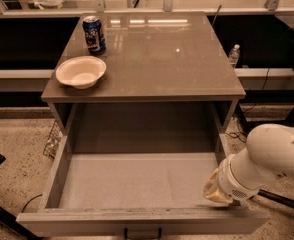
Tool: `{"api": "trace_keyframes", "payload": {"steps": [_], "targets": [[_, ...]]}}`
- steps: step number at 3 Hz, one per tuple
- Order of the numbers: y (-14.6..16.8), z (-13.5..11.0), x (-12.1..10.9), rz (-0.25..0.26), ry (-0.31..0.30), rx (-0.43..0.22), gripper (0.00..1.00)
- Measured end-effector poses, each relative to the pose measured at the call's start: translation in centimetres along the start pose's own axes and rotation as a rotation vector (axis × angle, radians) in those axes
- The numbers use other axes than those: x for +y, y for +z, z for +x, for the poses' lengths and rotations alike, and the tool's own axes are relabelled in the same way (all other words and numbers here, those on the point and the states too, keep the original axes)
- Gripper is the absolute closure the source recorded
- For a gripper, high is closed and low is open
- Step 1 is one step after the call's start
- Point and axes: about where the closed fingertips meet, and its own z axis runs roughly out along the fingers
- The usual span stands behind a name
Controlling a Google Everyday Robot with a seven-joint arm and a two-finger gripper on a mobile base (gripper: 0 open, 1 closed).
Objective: Open top drawer
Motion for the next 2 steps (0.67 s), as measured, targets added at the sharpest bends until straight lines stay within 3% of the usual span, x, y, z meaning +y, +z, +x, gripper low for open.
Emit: {"api": "trace_keyframes", "payload": {"steps": [1, 2], "targets": [[-0.02, -0.03, 0.04, 0.000, -0.001, 0.001, 0.54], [-0.06, -0.09, 0.11, 0.001, -0.004, 0.002, 0.23]]}}
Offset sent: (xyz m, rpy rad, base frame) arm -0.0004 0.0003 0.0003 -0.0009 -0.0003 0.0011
